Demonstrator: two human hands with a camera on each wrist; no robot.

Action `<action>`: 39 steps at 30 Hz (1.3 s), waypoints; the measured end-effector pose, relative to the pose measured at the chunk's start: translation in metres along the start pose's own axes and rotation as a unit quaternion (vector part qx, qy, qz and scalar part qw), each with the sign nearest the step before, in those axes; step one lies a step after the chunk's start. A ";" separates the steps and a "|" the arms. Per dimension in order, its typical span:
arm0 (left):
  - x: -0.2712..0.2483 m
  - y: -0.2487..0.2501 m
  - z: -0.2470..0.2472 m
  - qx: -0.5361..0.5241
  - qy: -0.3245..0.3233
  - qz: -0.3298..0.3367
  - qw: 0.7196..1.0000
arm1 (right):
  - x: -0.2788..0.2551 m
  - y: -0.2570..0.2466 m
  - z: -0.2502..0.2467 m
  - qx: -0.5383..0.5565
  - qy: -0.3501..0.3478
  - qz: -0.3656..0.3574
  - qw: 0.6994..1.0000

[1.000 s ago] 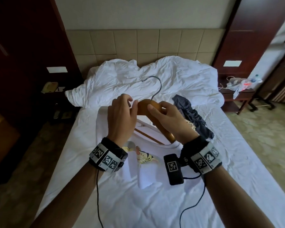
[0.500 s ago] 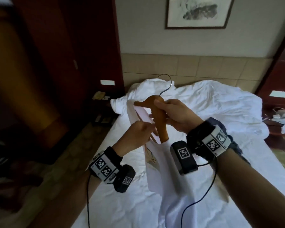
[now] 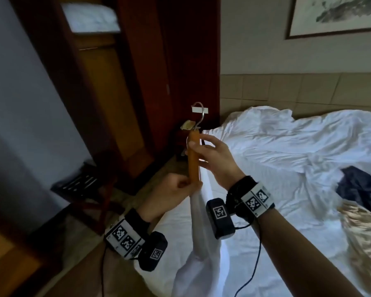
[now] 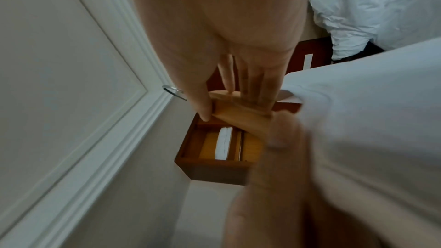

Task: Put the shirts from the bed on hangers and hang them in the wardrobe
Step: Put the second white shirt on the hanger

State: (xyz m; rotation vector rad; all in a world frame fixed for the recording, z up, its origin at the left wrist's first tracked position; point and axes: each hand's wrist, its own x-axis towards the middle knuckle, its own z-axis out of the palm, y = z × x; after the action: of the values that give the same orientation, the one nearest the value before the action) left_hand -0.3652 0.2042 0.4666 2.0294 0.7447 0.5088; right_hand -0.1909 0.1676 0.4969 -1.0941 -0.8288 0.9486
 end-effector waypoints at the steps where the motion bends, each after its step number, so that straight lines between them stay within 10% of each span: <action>1: -0.006 -0.005 -0.010 -0.013 0.009 -0.008 1.000 | 0.000 0.008 0.014 -0.025 -0.007 -0.018 0.999; 8: -0.065 -0.063 -0.109 -0.052 0.109 -0.024 0.992 | 0.018 0.044 0.139 -0.151 -0.038 -0.119 0.981; 22: -0.198 -0.193 -0.417 -0.034 0.332 -0.115 0.936 | 0.101 0.108 0.527 -0.128 -0.361 -0.070 0.921; 29: -0.266 -0.232 -0.556 0.032 0.294 -0.133 0.946 | 0.136 0.150 0.690 -0.084 -0.450 -0.094 0.884; 35: -0.297 -0.266 -0.695 0.175 0.534 -0.119 0.818 | 0.171 0.207 0.823 -0.095 -0.522 -0.122 0.839; 39: -0.296 -0.299 -0.779 0.349 0.564 -0.166 0.730 | 0.196 0.236 0.918 -0.107 -0.562 -0.143 0.807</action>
State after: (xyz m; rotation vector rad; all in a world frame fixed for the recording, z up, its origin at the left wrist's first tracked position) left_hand -1.1456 0.6022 0.5978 1.9662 2.2703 1.4510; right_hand -0.9966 0.7037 0.5227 -0.4546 -2.0515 1.2415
